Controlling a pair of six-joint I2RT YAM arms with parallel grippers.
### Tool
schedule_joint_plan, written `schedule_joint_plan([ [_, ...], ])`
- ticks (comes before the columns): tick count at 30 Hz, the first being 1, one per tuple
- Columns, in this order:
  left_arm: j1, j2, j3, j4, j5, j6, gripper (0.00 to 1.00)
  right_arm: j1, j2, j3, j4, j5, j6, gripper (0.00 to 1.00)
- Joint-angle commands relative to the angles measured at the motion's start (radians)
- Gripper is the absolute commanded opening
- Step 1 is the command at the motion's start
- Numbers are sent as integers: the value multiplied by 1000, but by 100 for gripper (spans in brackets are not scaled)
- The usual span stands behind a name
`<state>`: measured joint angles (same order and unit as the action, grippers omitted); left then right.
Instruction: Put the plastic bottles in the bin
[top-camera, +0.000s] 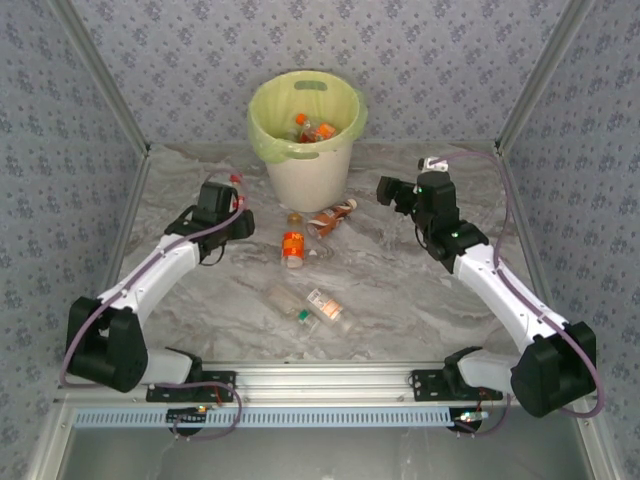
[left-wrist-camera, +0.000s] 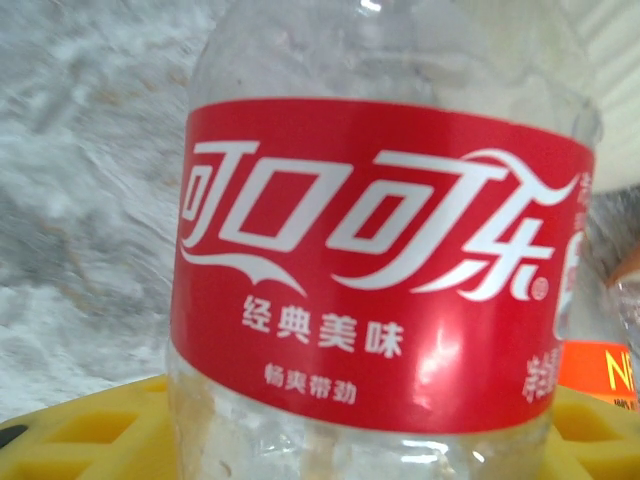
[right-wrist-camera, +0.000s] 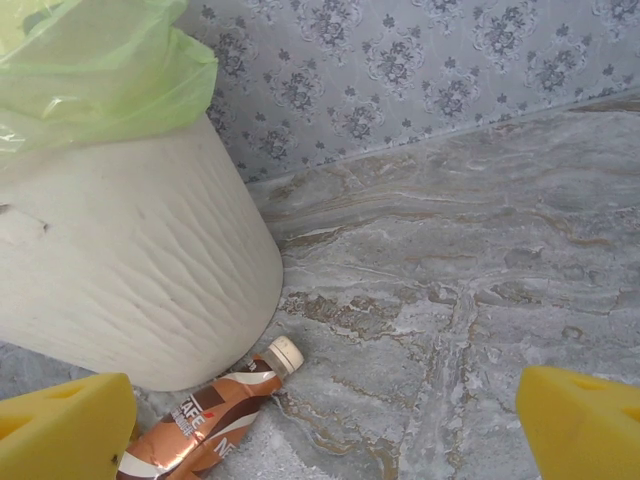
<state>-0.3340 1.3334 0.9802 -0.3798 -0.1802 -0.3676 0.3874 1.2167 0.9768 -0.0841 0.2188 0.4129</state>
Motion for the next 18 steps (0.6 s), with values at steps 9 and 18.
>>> schedule_joint_plan([
  [9, 26, -48, 234, 123, -25, 38, 34, 42, 5, 35, 64, -71, -79, 100],
  [18, 18, 97, 473, 248, 65, 152, 36, 42, -6, 47, 66, -91, -72, 100],
])
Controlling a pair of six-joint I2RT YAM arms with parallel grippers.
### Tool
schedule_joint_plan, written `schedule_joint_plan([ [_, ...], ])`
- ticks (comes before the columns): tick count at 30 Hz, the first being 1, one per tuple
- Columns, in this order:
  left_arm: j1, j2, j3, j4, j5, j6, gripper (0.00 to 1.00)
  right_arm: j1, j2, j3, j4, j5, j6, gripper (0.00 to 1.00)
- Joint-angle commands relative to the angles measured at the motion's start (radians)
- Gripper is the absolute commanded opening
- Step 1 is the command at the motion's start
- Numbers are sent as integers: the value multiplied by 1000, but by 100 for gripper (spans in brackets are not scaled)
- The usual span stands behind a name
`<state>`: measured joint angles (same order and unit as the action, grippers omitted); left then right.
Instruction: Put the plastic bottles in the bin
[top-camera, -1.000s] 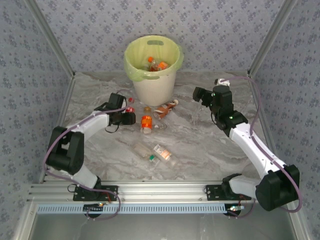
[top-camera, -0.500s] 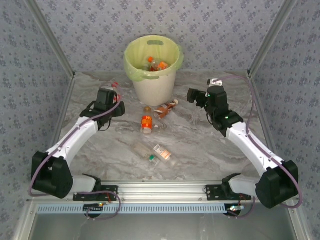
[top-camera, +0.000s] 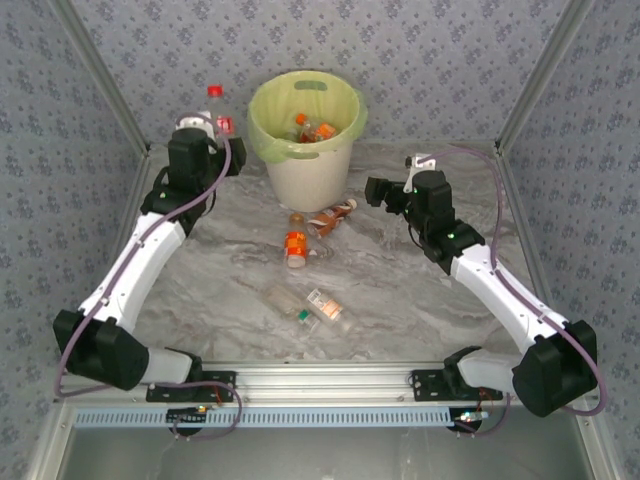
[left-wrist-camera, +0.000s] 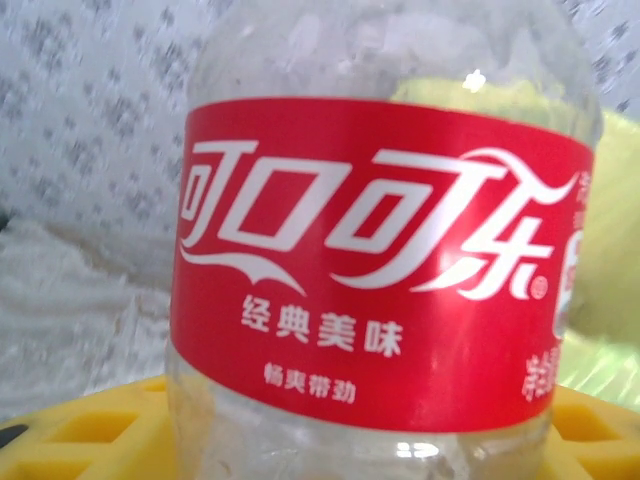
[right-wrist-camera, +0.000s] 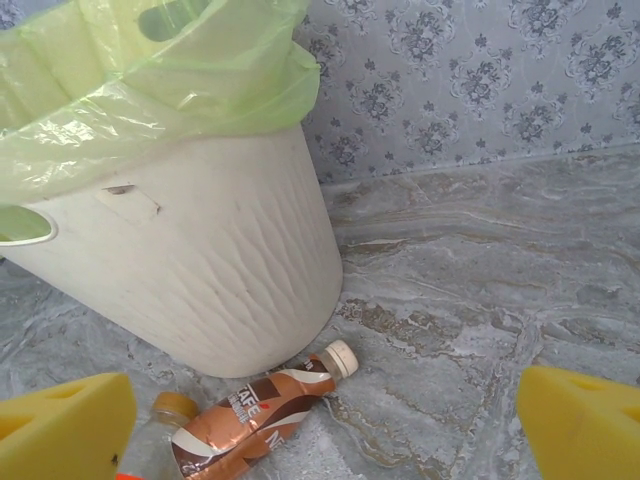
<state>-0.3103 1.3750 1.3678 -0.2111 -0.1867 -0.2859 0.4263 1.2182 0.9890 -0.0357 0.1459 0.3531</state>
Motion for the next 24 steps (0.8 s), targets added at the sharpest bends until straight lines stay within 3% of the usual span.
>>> schedule_joint_plan([
  [1, -6, 86, 127, 78, 119, 99, 36, 3, -11, 35, 14, -18, -14, 100],
  [8, -28, 322, 419, -47, 295, 203, 36, 2, -38, 21, -4, -7, -10, 100],
  [15, -55, 634, 909, -382, 272, 342, 36, -1, -66, 15, -25, 1, -9, 100],
  [20, -58, 919, 1386, -652, 232, 435, 36, -4, -89, 6, -46, 13, -12, 100],
  [24, -57, 956, 1398, -577, 188, 491, 38, -7, -116, -8, -61, 34, -13, 100],
])
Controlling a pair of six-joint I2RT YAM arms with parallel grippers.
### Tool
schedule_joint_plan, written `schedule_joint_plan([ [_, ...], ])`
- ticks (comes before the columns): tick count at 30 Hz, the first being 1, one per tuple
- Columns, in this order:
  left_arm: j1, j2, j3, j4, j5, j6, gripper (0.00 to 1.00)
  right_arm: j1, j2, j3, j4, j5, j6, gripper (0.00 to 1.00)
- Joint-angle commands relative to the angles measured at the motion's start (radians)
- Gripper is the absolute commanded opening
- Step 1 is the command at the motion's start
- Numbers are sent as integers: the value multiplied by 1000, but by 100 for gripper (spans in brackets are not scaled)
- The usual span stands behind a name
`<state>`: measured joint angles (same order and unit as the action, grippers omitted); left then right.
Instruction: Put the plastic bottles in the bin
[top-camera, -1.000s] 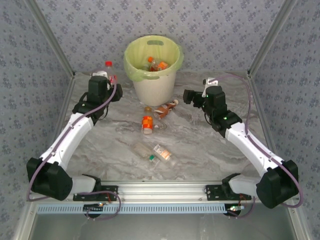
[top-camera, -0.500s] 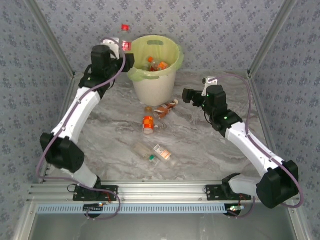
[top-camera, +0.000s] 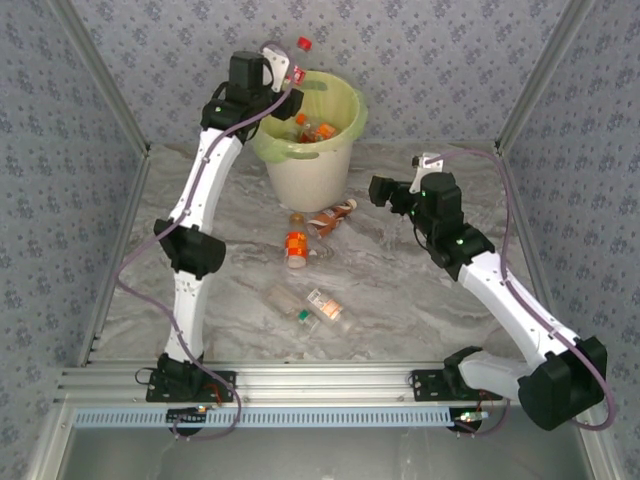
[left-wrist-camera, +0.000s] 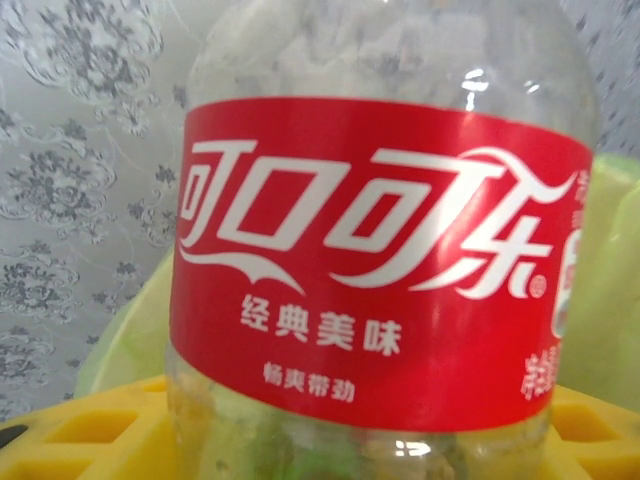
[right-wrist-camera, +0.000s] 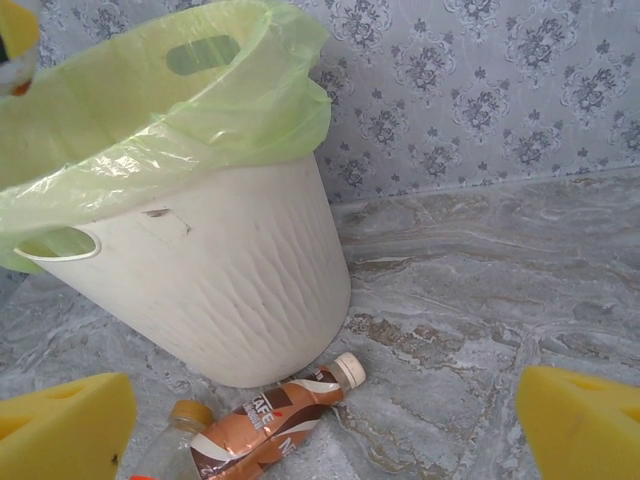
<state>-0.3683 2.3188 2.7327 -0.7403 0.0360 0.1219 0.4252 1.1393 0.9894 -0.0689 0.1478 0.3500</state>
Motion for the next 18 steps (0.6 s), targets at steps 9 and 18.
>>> schedule_joint_plan([
  [9, 2, 54, 2, 136, -53, 166, 88, -8, -60, -15, -68, 47, -6, 100],
  [18, 6, 11, -1, 80, 18, 86, 99, -8, -56, -17, -65, 46, -5, 100],
])
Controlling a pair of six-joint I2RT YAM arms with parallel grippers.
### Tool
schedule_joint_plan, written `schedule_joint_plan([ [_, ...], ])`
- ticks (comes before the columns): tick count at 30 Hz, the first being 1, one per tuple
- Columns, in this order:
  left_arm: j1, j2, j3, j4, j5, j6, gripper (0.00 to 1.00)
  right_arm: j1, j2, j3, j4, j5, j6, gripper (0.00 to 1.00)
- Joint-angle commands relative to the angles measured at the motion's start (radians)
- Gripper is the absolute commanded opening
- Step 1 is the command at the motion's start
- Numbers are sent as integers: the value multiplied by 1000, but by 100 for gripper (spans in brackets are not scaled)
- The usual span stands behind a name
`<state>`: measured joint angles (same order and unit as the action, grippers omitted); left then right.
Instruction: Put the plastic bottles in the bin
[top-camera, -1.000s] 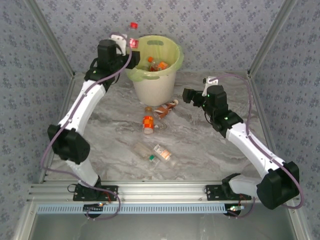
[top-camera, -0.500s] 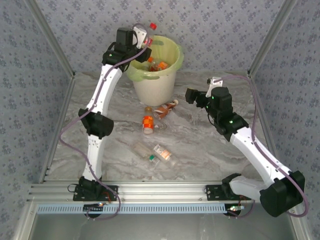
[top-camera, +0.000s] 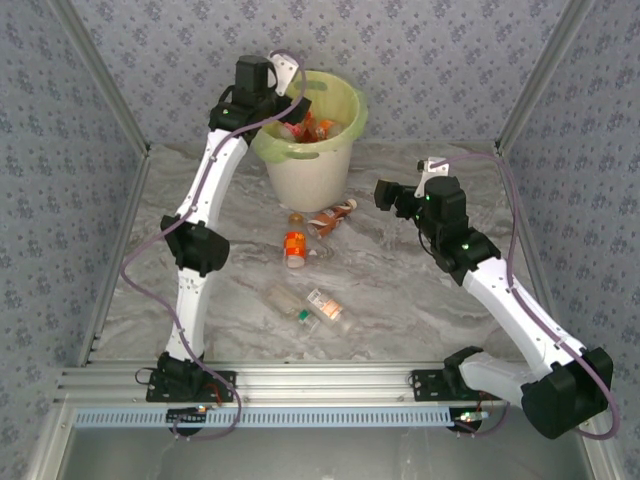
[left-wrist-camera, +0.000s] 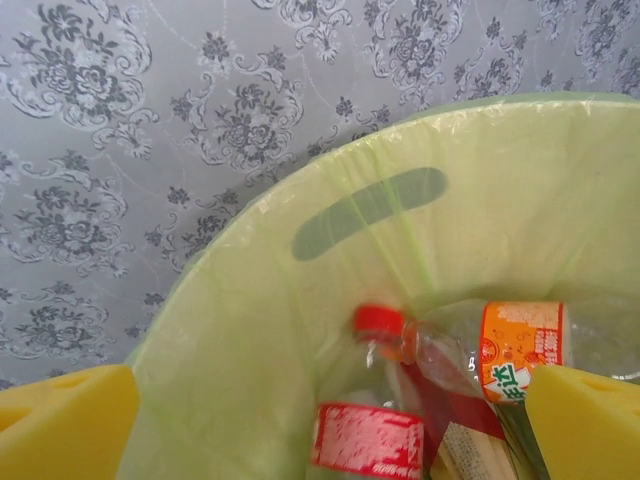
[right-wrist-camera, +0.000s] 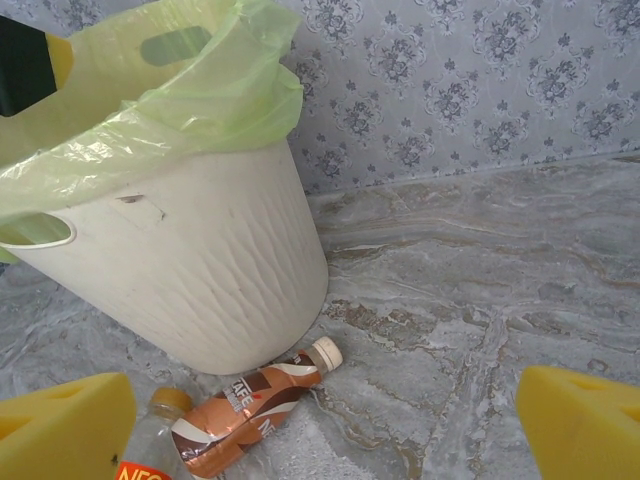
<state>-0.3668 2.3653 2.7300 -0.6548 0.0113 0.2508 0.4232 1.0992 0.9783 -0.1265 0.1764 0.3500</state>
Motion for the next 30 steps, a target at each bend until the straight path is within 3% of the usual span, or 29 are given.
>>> schedule_joint_plan([
  [1, 6, -46, -3, -8, 63, -63, 99, -6, -14, -6, -8, 15, -3, 100],
  [4, 16, -95, -64, 11, 137, -132, 99, -6, -10, -4, -14, 8, -6, 100],
  [13, 17, -295, -272, 42, 226, -226, 99, -6, 22, -8, -50, -19, -25, 100],
  [17, 17, -432, -457, 110, 231, -278, 100, 0, 49, -1, -99, -64, -39, 100],
  [20, 14, -522, -575, 165, 207, -316, 100, 8, 67, -3, -123, -82, -51, 100],
  [26, 11, -587, -665, 178, 54, -440, 99, 41, 97, -3, -177, -113, -105, 100],
  [30, 11, -648, -828, 271, -26, -527, 99, 79, 114, -17, -209, -142, -143, 100],
])
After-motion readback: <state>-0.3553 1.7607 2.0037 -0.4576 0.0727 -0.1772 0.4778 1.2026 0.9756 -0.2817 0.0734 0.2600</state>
